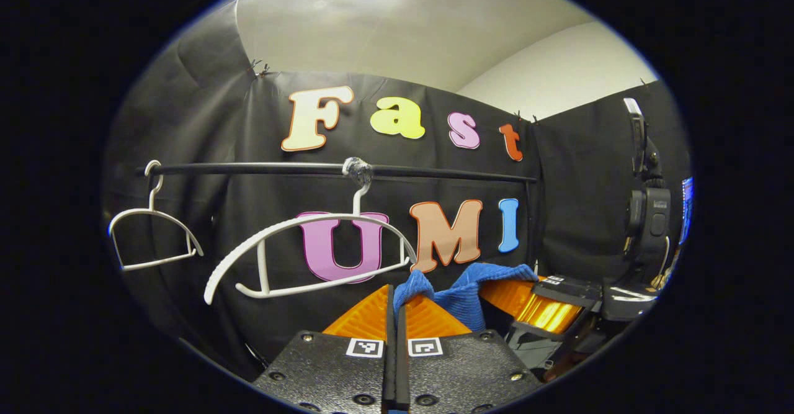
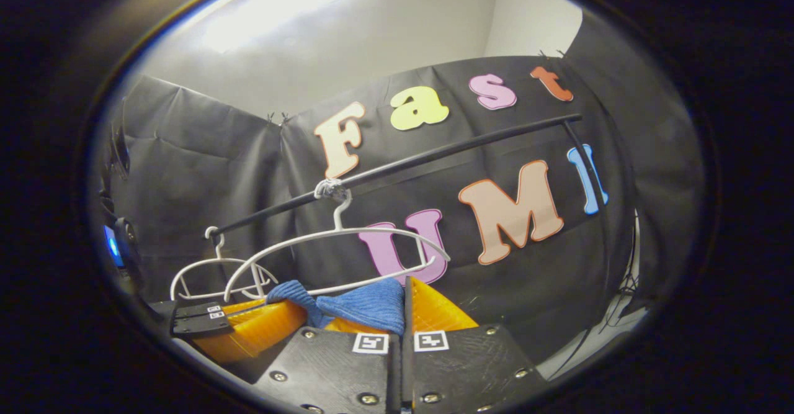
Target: Grasp the clothes on the hanger with both hands and then place them into the laundry hamper below.
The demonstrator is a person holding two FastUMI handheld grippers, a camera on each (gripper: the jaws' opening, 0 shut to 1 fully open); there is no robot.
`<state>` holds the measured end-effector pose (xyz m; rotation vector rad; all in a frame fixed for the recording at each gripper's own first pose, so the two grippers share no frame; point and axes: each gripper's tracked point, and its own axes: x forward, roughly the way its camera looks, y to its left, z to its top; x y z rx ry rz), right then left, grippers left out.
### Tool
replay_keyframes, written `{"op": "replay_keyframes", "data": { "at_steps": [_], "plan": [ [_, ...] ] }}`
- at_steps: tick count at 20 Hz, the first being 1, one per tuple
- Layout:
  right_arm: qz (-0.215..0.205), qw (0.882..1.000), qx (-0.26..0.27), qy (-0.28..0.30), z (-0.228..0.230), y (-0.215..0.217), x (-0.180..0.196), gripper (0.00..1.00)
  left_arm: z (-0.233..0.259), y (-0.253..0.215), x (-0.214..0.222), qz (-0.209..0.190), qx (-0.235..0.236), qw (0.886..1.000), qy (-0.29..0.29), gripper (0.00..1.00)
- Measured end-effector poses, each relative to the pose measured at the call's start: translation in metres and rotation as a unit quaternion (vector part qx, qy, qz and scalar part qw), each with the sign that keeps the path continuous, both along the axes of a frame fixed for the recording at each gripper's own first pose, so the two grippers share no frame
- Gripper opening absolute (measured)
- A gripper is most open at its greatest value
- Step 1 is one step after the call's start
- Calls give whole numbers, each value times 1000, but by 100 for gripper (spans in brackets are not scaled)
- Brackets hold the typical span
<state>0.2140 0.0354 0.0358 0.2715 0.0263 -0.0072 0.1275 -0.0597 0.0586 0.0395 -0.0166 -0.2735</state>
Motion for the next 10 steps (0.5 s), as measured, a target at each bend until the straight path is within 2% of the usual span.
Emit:
{"op": "replay_keyframes", "data": {
  "at_steps": [4,6,10],
  "plan": [
    [-23,999,-29,18,-20,-19,8,1,-31,7,17,14,8,1000,18,0],
    [-17,999,-27,26,-32,-16,17,1,-45,7,29,14,8,1000,15,0],
    [-1,999,-30,42,-55,-2,32,1,-82,29,50,48,17,998,34,0]
  ]
}}
